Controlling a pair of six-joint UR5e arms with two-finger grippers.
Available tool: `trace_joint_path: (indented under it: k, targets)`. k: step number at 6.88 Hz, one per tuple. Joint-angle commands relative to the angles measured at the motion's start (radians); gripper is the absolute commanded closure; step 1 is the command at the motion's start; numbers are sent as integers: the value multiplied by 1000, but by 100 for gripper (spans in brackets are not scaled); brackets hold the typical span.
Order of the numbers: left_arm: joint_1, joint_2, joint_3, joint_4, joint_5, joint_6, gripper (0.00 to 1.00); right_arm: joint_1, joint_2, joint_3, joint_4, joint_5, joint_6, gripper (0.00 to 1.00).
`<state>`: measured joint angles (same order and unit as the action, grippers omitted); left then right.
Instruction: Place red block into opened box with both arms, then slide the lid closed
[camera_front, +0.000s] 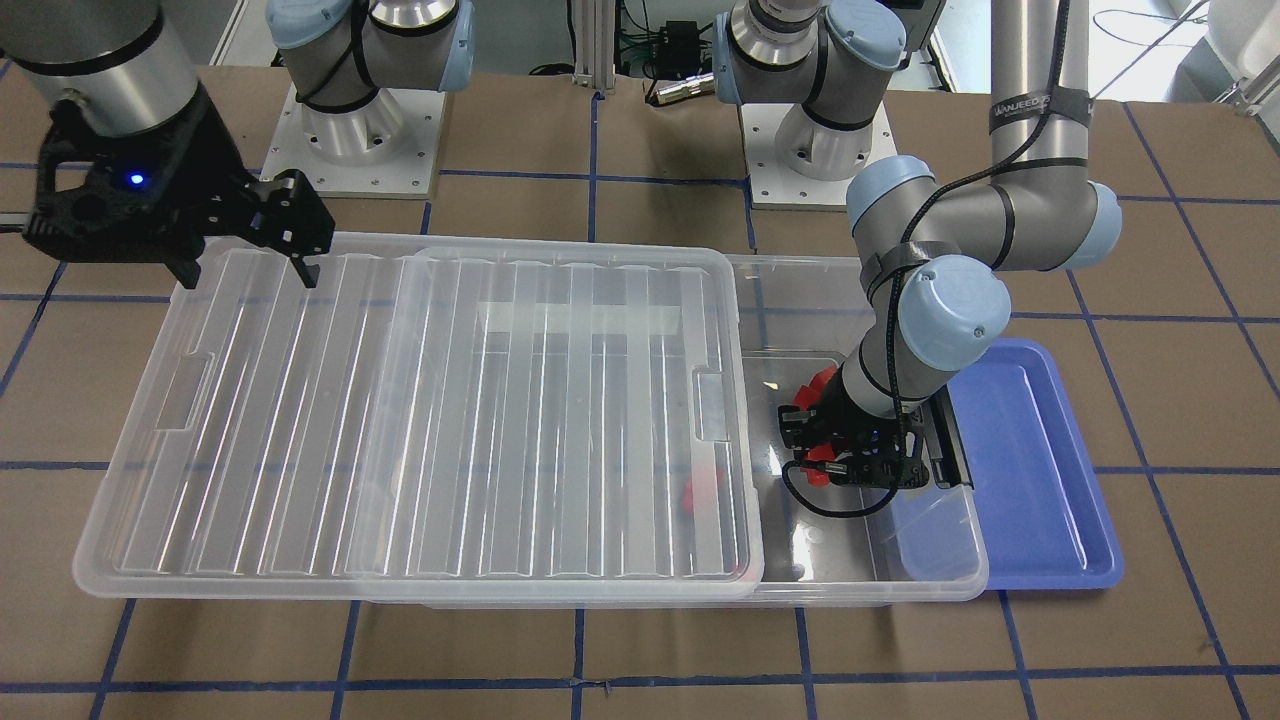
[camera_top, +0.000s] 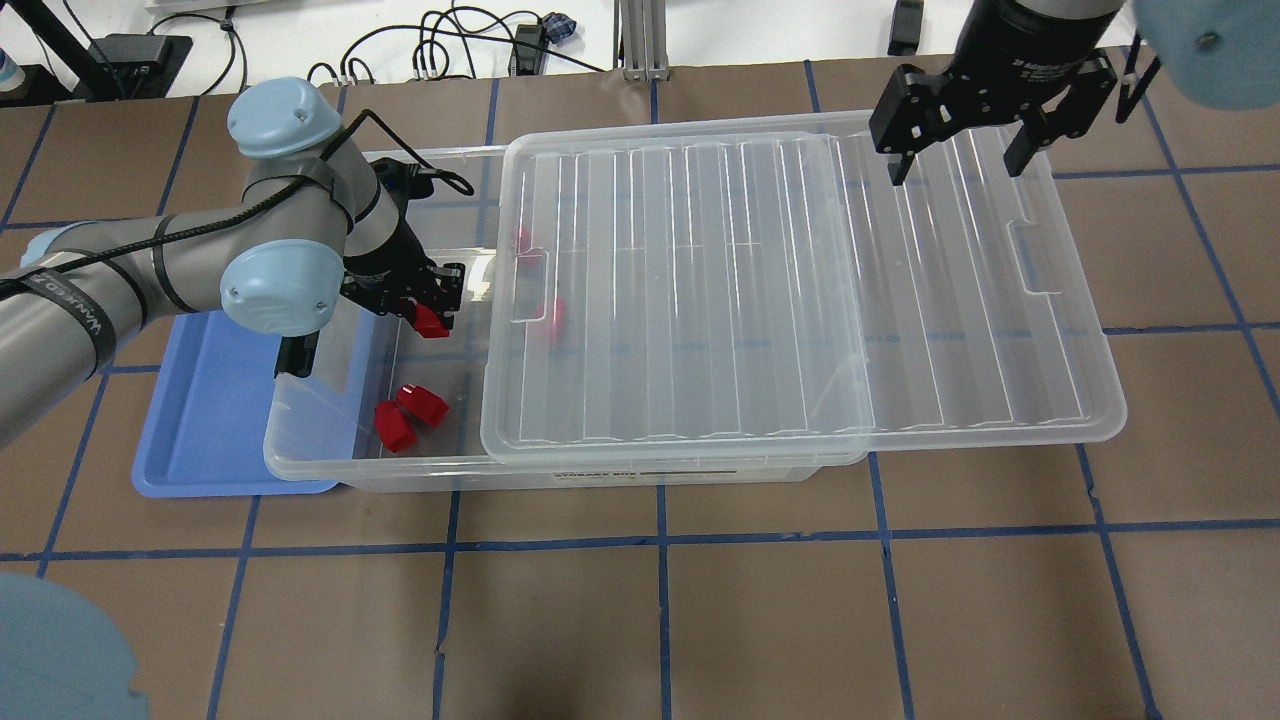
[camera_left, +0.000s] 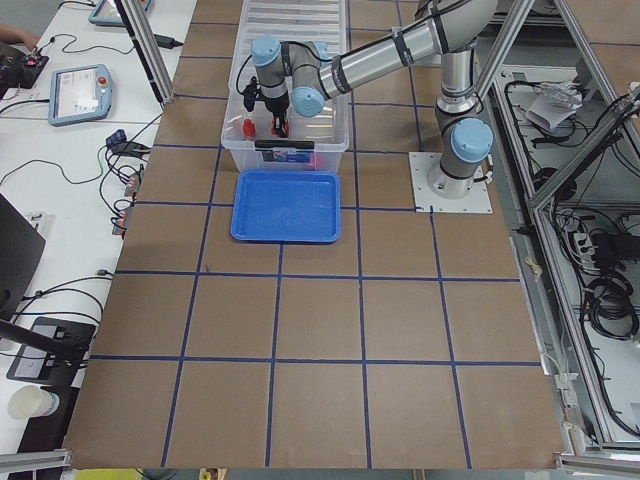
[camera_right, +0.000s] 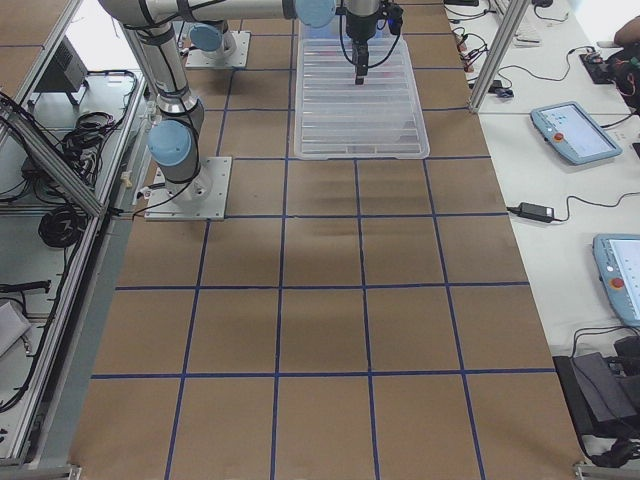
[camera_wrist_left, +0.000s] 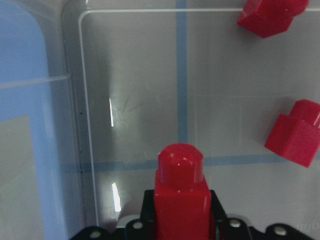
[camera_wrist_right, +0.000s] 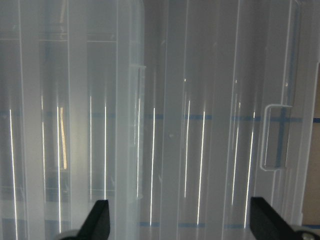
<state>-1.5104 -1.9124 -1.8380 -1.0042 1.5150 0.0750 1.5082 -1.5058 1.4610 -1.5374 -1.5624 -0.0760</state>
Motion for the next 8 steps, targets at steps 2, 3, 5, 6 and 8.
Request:
trace_joint_path:
  k: [2, 3, 5, 6, 8]
  targets:
    - [-11, 13, 81, -92, 8, -30, 0, -150, 2, 13, 17, -13, -111, 0]
    - [-16, 36, 173, -241, 8, -30, 0, -201, 9, 18, 8, -14, -221, 0]
    - [-19, 113, 348, -524, 10, -30, 0, -305, 9, 132, -103, -14, -307, 0]
    - [-49, 143, 427, -624, 14, -30, 0, -310, 9, 219, -210, -28, -309, 0]
    - [-155, 228, 491, -649, 129, -29, 0, -351, 12, 327, -372, -45, -387, 0]
